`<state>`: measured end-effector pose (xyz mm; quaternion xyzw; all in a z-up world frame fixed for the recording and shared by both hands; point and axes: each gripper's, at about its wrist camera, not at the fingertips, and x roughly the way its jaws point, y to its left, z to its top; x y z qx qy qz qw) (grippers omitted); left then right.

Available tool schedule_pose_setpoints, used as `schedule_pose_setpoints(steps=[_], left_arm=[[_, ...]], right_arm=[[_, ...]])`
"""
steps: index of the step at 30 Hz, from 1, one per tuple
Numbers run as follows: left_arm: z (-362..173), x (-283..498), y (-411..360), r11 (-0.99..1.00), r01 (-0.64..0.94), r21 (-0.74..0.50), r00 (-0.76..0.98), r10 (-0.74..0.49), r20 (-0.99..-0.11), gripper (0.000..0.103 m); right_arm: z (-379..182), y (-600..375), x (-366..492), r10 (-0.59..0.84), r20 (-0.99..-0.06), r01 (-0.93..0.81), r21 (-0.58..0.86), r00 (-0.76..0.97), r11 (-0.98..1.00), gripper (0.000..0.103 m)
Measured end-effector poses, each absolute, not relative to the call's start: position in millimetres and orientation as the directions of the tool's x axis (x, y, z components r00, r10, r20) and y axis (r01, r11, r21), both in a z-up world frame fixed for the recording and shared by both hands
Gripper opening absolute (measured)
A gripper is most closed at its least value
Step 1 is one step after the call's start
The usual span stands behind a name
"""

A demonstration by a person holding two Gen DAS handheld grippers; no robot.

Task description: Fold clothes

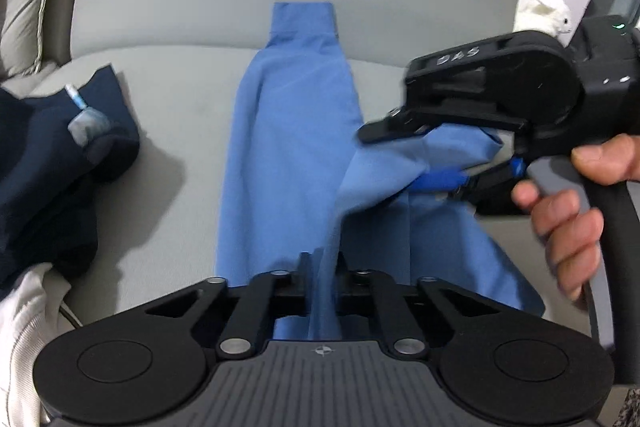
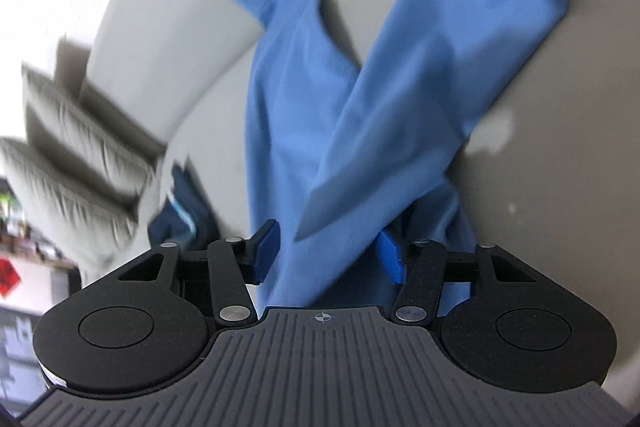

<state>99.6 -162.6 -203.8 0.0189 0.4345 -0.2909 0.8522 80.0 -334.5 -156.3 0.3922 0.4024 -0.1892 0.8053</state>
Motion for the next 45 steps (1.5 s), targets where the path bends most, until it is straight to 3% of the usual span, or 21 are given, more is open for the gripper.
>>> schedule_pose_setpoints(steps=[1, 3, 4, 13, 15, 18, 22, 25, 26, 27, 28, 29, 30, 34, 36, 37, 38, 39, 43, 44, 45], left_arm=[[-204.4, 99.7, -163.0, 0.830, 0.512, -0.221, 0.452, -0.479, -0.753, 0.002], [-205.7, 101.6, -162.1, 0.830, 0.504, -0.240, 0.443, -0.487, -0.753, 0.002], [-206.8, 104.0, -160.3, 0.828, 0.490, -0.273, 0.428, -0.502, -0.752, 0.002], [-226.7, 132.5, -126.3, 0.841, 0.282, -0.462, 0.351, -0.539, -0.766, 0.002], [-231.7, 136.9, -119.5, 0.829, 0.236, -0.507, 0.327, -0.559, -0.762, 0.008], [-234.4, 140.7, -109.2, 0.824, 0.182, -0.536, 0.321, -0.565, -0.760, 0.009], [-223.3, 134.2, -103.5, 0.874, 0.217, -0.436, 0.386, -0.487, -0.784, 0.009], [-218.7, 130.7, -101.6, 0.880, 0.228, -0.416, 0.401, -0.474, -0.784, 0.010], [-217.9, 130.3, -101.0, 0.883, 0.227, -0.412, 0.403, -0.470, -0.785, 0.012], [-217.2, 130.1, -99.1, 0.885, 0.220, -0.411, 0.403, -0.466, -0.788, 0.019], [-217.1, 130.6, -94.6, 0.881, 0.204, -0.426, 0.396, -0.472, -0.788, 0.024], [-216.7, 131.0, -90.2, 0.877, 0.188, -0.442, 0.392, -0.480, -0.785, 0.043], [-214.6, 130.6, -83.2, 0.874, 0.166, -0.458, 0.395, -0.484, -0.781, 0.049], [-196.1, 120.3, -56.9, 0.891, 0.124, -0.436, 0.471, -0.440, -0.765, 0.047], [-186.3, 112.8, -49.2, 0.909, 0.124, -0.397, 0.520, -0.401, -0.754, 0.017], [-182.7, 108.5, -51.0, 0.915, 0.157, -0.372, 0.530, -0.396, -0.750, 0.006], [-181.1, 108.4, -53.2, 0.912, 0.186, -0.365, 0.526, -0.406, -0.747, 0.000], [-177.9, 104.0, -58.6, 0.895, 0.246, -0.373, 0.504, -0.447, -0.739, 0.000], [-171.8, 69.6, -91.1, 0.810, 0.486, -0.328, 0.393, -0.538, -0.746, 0.000], [-183.8, 66.3, -97.4, 0.833, 0.489, -0.261, 0.357, -0.463, -0.811, 0.012], [-195.6, 63.1, -102.6, 0.850, 0.491, -0.190, 0.325, -0.381, -0.866, 0.013]], right_arm=[[-154.0, -335.2, 82.1, -0.017, -0.790, 0.620, 0.468, 0.613, 0.630, 0.034], [-148.0, -335.0, 87.3, -0.070, -0.780, 0.616, 0.431, 0.621, 0.660, 0.007], [-143.6, -333.4, 90.8, -0.095, -0.780, 0.608, 0.400, 0.619, 0.686, 0.003], [-134.2, -250.5, 191.6, -0.249, -0.816, 0.296, -0.101, 0.521, 0.950, 0.001], [-153.1, -226.2, 220.2, -0.281, -0.839, 0.212, -0.203, 0.465, 0.956, 0.001], [-179.4, -211.3, 241.4, -0.306, -0.866, 0.151, -0.268, 0.396, 0.952, 0.001], [-193.7, -206.5, 249.2, -0.268, -0.881, 0.111, -0.244, 0.389, 0.963, 0.002], [-193.9, -204.2, 254.5, -0.210, -0.891, 0.069, -0.199, 0.403, 0.978, 0.015], [-193.8, -204.2, 255.7, -0.178, -0.902, 0.057, -0.170, 0.394, 0.984, 0.029], [-193.7, -204.6, 256.9, -0.142, -0.914, 0.048, -0.134, 0.379, 0.990, 0.056], [-192.6, -204.6, 257.4, -0.119, -0.922, 0.044, -0.111, 0.369, 0.993, 0.064], [-191.1, -204.5, 257.7, -0.103, -0.927, 0.041, -0.095, 0.360, 0.995, 0.066], [-182.2, -205.1, 250.3, -0.096, -0.923, 0.038, -0.088, 0.371, 0.995, 0.066], [-135.9, -210.5, 207.7, -0.079, -0.889, 0.035, -0.071, 0.451, 0.997, 0.071], [-117.0, -219.9, 177.1, -0.077, -0.871, 0.054, -0.058, 0.486, 0.997, 0.071], [-104.5, -227.6, 150.3, -0.089, -0.857, 0.073, -0.060, 0.507, 0.996, 0.069], [-99.2, -231.8, 140.4, -0.094, -0.853, 0.082, -0.060, 0.513, 0.995, 0.046], [-99.0, -235.4, 121.1, -0.095, -0.860, 0.088, -0.059, 0.501, 0.994, 0.012], [-112.2, -236.9, 44.9, -0.037, -0.896, 0.076, -0.004, 0.443, 0.997, 0.006], [-116.9, -235.3, 30.0, -0.015, -0.903, 0.069, 0.016, 0.430, 0.997, 0.006], [-121.6, -233.8, 15.1, 0.007, -0.909, 0.062, 0.036, 0.417, 0.997, 0.008]])
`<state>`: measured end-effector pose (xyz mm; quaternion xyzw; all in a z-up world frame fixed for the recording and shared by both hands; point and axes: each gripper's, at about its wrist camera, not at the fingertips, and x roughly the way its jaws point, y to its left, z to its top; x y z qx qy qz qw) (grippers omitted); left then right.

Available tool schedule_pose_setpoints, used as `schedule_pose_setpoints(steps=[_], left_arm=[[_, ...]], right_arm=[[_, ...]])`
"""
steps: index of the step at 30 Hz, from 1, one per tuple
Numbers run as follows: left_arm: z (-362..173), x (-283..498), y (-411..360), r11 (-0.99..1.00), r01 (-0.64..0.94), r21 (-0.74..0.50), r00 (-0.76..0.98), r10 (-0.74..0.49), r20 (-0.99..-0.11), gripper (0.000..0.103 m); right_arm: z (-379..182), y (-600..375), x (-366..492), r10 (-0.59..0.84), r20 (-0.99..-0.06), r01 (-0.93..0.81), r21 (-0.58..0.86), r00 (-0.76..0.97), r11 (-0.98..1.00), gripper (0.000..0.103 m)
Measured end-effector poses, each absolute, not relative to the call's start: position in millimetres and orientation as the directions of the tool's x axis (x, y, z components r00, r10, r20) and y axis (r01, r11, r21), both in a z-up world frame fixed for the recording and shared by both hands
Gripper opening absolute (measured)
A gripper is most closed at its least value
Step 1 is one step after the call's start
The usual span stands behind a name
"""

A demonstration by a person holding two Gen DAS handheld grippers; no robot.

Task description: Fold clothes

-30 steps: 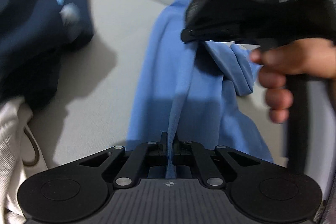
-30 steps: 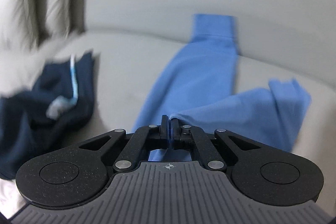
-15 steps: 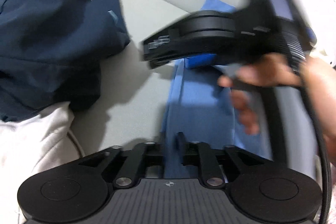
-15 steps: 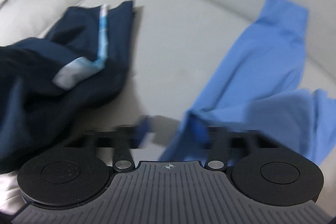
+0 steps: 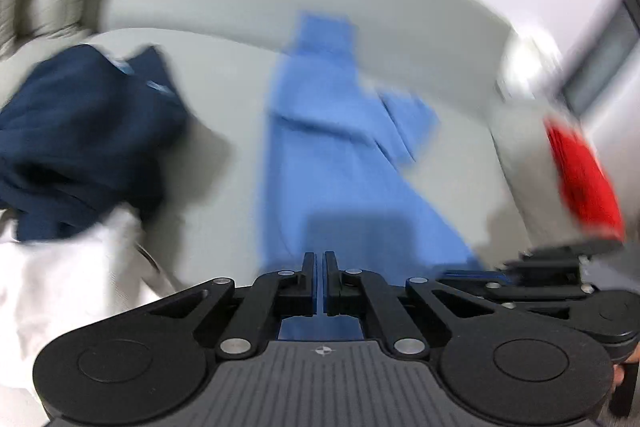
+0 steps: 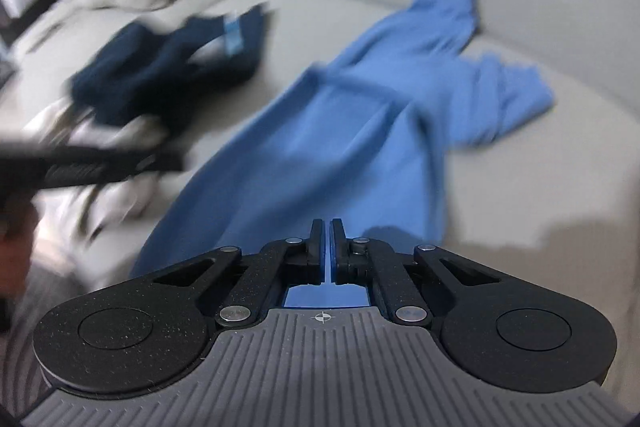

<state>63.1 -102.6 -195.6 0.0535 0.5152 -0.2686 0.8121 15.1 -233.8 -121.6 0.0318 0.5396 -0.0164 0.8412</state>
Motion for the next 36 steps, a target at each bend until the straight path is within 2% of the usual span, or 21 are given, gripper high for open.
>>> schedule_pose_setpoints(steps=[1, 3, 5, 6, 8, 10, 11, 12, 14, 15, 17, 20, 21, 23, 25, 26, 27, 29, 31, 33, 36], left_arm=[[-205.7, 60.8, -99.7, 0.872, 0.478, -0.106, 0.333, -0.292, -0.897, 0.013], [-200.4, 55.3, -85.7, 0.901, 0.431, -0.045, 0.369, -0.221, -0.903, 0.011], [-190.1, 51.2, -75.0, 0.921, 0.386, 0.054, 0.397, -0.113, -0.911, 0.007], [-183.3, 45.6, -69.4, 0.919, 0.391, 0.060, 0.413, -0.116, -0.903, 0.007], [-170.7, 34.2, -61.7, 0.909, 0.414, -0.047, 0.413, -0.234, -0.880, 0.009], [-166.2, 16.1, -63.7, 0.853, 0.468, -0.232, 0.347, -0.419, -0.839, 0.012], [-173.2, 9.5, -70.6, 0.821, 0.498, -0.280, 0.294, -0.463, -0.836, 0.014], [-183.2, 6.3, -77.9, 0.822, 0.501, -0.272, 0.256, -0.441, -0.860, 0.019], [-205.3, -0.4, -88.6, 0.847, 0.484, -0.222, 0.195, -0.352, -0.916, 0.019], [-216.1, -3.9, -91.5, 0.865, 0.466, -0.185, 0.169, -0.293, -0.941, 0.018], [-216.2, -8.7, -86.8, 0.879, 0.442, -0.181, 0.135, -0.265, -0.955, 0.018], [-209.5, -18.7, -79.8, 0.874, 0.472, -0.115, 0.133, -0.199, -0.971, 0.021], [-203.8, -20.9, -76.6, 0.876, 0.469, -0.112, 0.178, -0.218, -0.960, 0.030], [-193.4, -20.3, -74.9, 0.876, 0.457, -0.153, 0.249, -0.291, -0.924, 0.035], [-182.7, -20.3, -82.3, 0.868, 0.464, -0.175, 0.326, -0.351, -0.878, 0.038], [-182.7, -19.5, -85.4, 0.867, 0.470, -0.168, 0.341, -0.354, -0.871, 0.039], [-182.9, -19.4, -91.9, 0.864, 0.479, -0.154, 0.365, -0.356, -0.860, 0.040], [-187.6, -18.6, -92.1, 0.870, 0.470, -0.145, 0.372, -0.344, -0.862, 0.040], [-203.5, -20.1, -86.7, 0.890, 0.447, -0.090, 0.357, -0.269, -0.895, 0.045], [-217.4, -10.8, -93.1, 0.910, 0.414, -0.015, 0.295, -0.149, -0.944, 0.059], [-197.7, -7.8, -85.0, 0.932, 0.352, -0.091, 0.288, -0.200, -0.937, 0.057]], right_arm=[[-126.3, -232.3, 0.2, 0.029, -0.914, 0.055, 0.056, 0.404, 0.997, 0.009], [-135.5, -234.2, -16.8, -0.034, -0.938, 0.066, -0.012, 0.345, 0.998, 0.008], [-121.2, -241.3, -42.8, -0.108, -0.932, 0.121, -0.070, 0.346, 0.990, 0.007], [-112.4, -241.9, -53.4, -0.134, -0.925, 0.134, -0.091, 0.356, 0.987, 0.016], [-97.7, -238.4, -68.0, -0.135, -0.908, 0.131, -0.090, 0.396, 0.987, 0.018], [-92.4, -231.5, -75.1, -0.069, -0.894, 0.103, -0.026, 0.443, 0.994, 0.018], [-93.8, -222.6, -76.8, -0.026, -0.883, 0.078, 0.012, 0.468, 0.997, 0.018], [-97.8, -212.0, -77.4, 0.008, -0.873, 0.043, 0.033, 0.487, 0.999, 0.018], [-105.1, -197.3, -78.0, 0.042, -0.863, -0.010, 0.043, 0.504, 0.999, 0.019], [-113.5, -188.6, -80.7, 0.027, -0.877, -0.046, 0.005, 0.480, 0.999, 0.019], [-128.3, -171.7, -91.7, -0.019, -0.904, -0.121, -0.078, 0.427, 0.990, 0.019], [-116.3, -175.9, -116.5, -0.045, -0.926, -0.102, -0.089, 0.375, 0.991, 0.014], [-112.4, -179.3, -122.1, -0.044, -0.931, -0.084, -0.080, 0.363, 0.993, 0.016], [-106.3, -186.0, -131.3, -0.041, -0.935, -0.047, -0.061, 0.352, 0.997, 0.023], [-99.4, -201.0, -139.5, -0.021, -0.916, 0.045, -0.003, 0.402, 0.999, 0.033], [-99.2, -207.8, -140.9, -0.020, -0.908, 0.099, 0.023, 0.419, 0.995, 0.051], [-99.3, -216.3, -143.1, -0.014, -0.900, 0.158, 0.062, 0.436, 0.985, 0.059], [-99.8, -234.7, -148.3, 0.001, -0.882, 0.280, 0.151, 0.472, 0.948, 0.059], [-98.7, -254.0, -159.0, 0.039, -0.866, 0.342, 0.238, 0.499, 0.909, 0.059], [-98.5, -271.5, -170.2, 0.083, -0.851, 0.377, 0.314, 0.518, 0.871, 0.059], [-108.9, -279.5, -172.8, 0.147, -0.842, 0.380, 0.382, 0.520, 0.842, 0.056]])
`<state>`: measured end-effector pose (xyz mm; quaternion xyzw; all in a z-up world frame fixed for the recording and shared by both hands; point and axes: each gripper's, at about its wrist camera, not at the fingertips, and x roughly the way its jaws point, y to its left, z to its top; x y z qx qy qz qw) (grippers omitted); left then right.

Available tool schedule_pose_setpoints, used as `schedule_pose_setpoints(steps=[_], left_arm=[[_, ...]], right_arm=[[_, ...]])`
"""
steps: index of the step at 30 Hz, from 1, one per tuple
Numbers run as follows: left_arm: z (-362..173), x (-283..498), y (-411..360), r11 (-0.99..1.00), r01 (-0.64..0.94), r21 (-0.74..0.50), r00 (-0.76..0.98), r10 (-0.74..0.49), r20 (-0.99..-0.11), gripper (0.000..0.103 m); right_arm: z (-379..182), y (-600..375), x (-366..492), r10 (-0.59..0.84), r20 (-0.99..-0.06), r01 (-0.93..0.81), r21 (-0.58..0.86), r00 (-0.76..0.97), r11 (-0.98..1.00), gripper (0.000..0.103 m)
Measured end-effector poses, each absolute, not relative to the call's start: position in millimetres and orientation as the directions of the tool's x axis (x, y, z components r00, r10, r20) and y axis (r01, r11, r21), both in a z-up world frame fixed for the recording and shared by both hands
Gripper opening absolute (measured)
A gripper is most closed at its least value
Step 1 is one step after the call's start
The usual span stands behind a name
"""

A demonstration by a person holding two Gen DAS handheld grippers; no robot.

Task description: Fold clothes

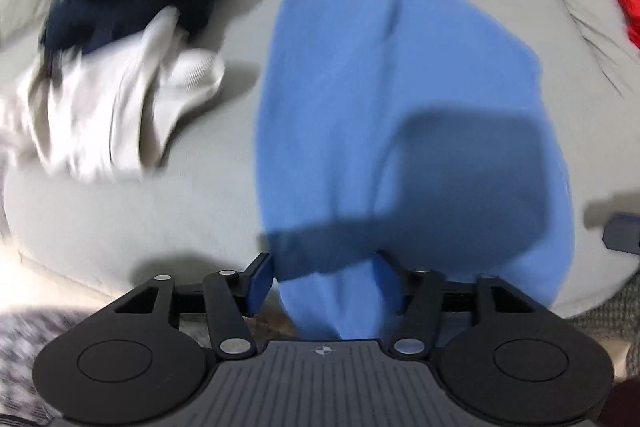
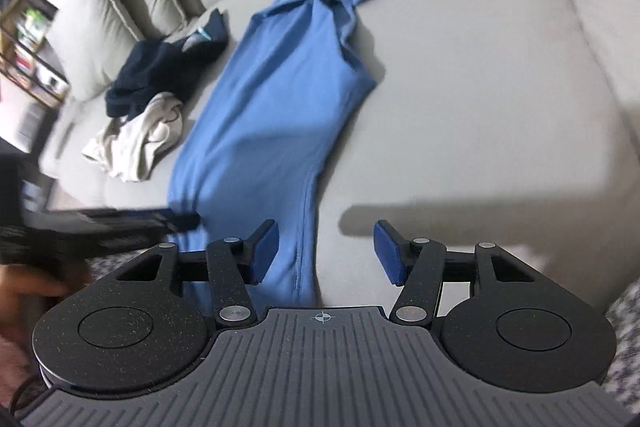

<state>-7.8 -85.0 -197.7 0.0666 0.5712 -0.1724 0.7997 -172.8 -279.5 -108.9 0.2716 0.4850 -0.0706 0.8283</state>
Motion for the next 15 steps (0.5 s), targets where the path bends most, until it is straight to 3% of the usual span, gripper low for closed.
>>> schedule_pose_setpoints(steps=[2, 5, 8, 15], left_arm=[[-191.4, -9.9, -80.7, 0.929, 0.351, -0.119, 0.313, -0.236, -0.920, 0.050], [-180.4, -14.3, -74.9, 0.921, 0.353, -0.162, 0.358, -0.293, -0.887, 0.050], [-178.7, -13.7, -74.6, 0.924, 0.345, -0.165, 0.360, -0.293, -0.886, 0.050], [-185.1, -6.6, -75.6, 0.929, 0.321, -0.182, 0.351, -0.296, -0.888, 0.050]], right_arm=[[-119.4, -281.5, -173.4, 0.202, -0.816, 0.368, 0.446, 0.542, 0.816, 0.055], [-125.8, -274.6, -166.2, 0.258, -0.791, 0.317, 0.488, 0.555, 0.813, 0.049], [-137.8, -263.9, -156.2, 0.232, -0.817, 0.252, 0.412, 0.528, 0.876, 0.041], [-149.4, -265.6, -151.9, 0.306, -0.753, 0.213, 0.504, 0.582, 0.837, 0.047]])
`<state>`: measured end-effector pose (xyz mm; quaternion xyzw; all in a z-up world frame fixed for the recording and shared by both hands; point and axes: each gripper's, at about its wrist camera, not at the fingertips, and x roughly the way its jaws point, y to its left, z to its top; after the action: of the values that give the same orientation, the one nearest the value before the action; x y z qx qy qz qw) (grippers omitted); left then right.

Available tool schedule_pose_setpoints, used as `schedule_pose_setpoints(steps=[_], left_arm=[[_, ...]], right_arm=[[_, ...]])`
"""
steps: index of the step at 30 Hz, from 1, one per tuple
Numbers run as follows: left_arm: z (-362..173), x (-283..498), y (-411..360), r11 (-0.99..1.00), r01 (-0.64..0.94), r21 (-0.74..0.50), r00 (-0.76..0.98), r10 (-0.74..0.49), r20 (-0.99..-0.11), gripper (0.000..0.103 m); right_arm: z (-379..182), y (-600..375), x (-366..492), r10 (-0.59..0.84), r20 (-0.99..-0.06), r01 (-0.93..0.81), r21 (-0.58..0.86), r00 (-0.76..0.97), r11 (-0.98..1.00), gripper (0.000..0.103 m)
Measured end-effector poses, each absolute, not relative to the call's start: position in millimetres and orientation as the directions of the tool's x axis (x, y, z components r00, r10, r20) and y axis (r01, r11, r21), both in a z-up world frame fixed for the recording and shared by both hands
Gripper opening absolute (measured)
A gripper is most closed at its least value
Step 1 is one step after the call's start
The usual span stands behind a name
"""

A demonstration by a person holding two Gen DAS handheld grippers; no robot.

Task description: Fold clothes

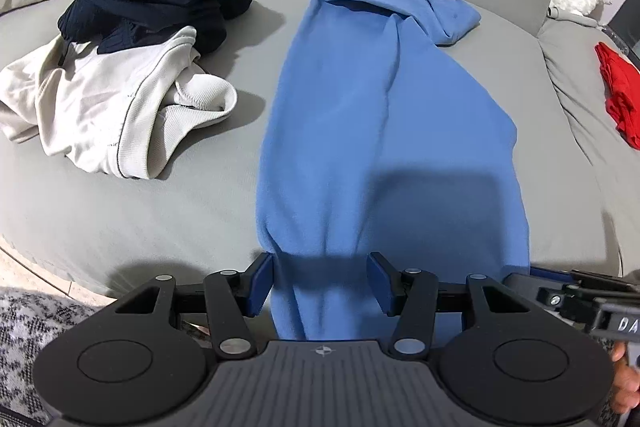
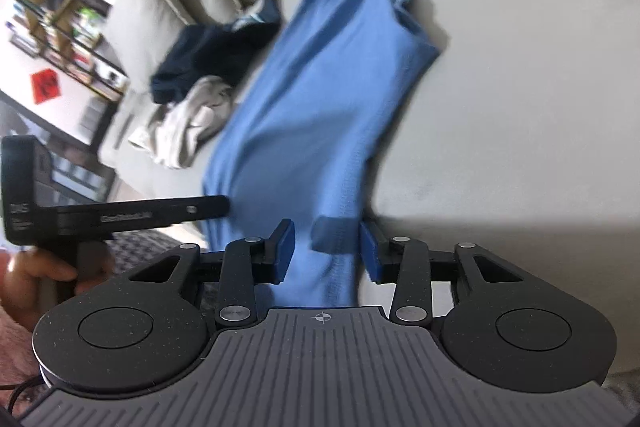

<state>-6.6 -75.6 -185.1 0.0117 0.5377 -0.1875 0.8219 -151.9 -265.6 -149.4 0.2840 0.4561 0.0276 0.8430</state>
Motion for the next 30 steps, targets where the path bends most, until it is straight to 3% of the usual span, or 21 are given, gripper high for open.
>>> schedule_pose_setpoints(steps=[4, 5, 6, 8, 12, 22, 30], left_arm=[[-186.3, -9.5, -76.3, 0.929, 0.325, -0.175, 0.347, -0.289, -0.892, 0.050], [-187.3, -7.6, -77.9, 0.929, 0.327, -0.173, 0.345, -0.287, -0.893, 0.050], [-186.8, -7.8, -79.7, 0.929, 0.330, -0.168, 0.346, -0.285, -0.894, 0.050], [-185.6, -8.8, -82.8, 0.927, 0.338, -0.160, 0.347, -0.281, -0.895, 0.050], [-181.1, -15.7, -96.3, 0.911, 0.387, -0.145, 0.343, -0.288, -0.894, 0.050], [-167.6, -43.8, -129.2, 0.856, 0.483, -0.183, 0.327, -0.371, -0.869, 0.050], [-154.6, -67.4, -149.3, 0.833, 0.523, -0.182, 0.331, -0.396, -0.857, 0.051]], right_arm=[[-149.2, -259.3, -144.9, 0.295, -0.767, 0.200, 0.478, 0.570, 0.855, 0.043], [-147.9, -258.4, -143.1, 0.284, -0.779, 0.205, 0.462, 0.560, 0.863, 0.024], [-146.5, -257.6, -141.4, 0.272, -0.790, 0.209, 0.446, 0.550, 0.870, 0.012], [-143.8, -255.8, -138.0, 0.248, -0.812, 0.218, 0.412, 0.529, 0.885, 0.006], [-124.0, -245.7, -138.9, 0.171, -0.856, 0.202, 0.301, 0.488, 0.932, 0.004], [-87.2, -283.3, -182.9, 0.056, -0.896, 0.246, 0.181, 0.441, 0.952, 0.004], [-84.3, -293.1, -229.3, 0.057, -0.905, 0.305, 0.200, 0.423, 0.931, 0.004]])
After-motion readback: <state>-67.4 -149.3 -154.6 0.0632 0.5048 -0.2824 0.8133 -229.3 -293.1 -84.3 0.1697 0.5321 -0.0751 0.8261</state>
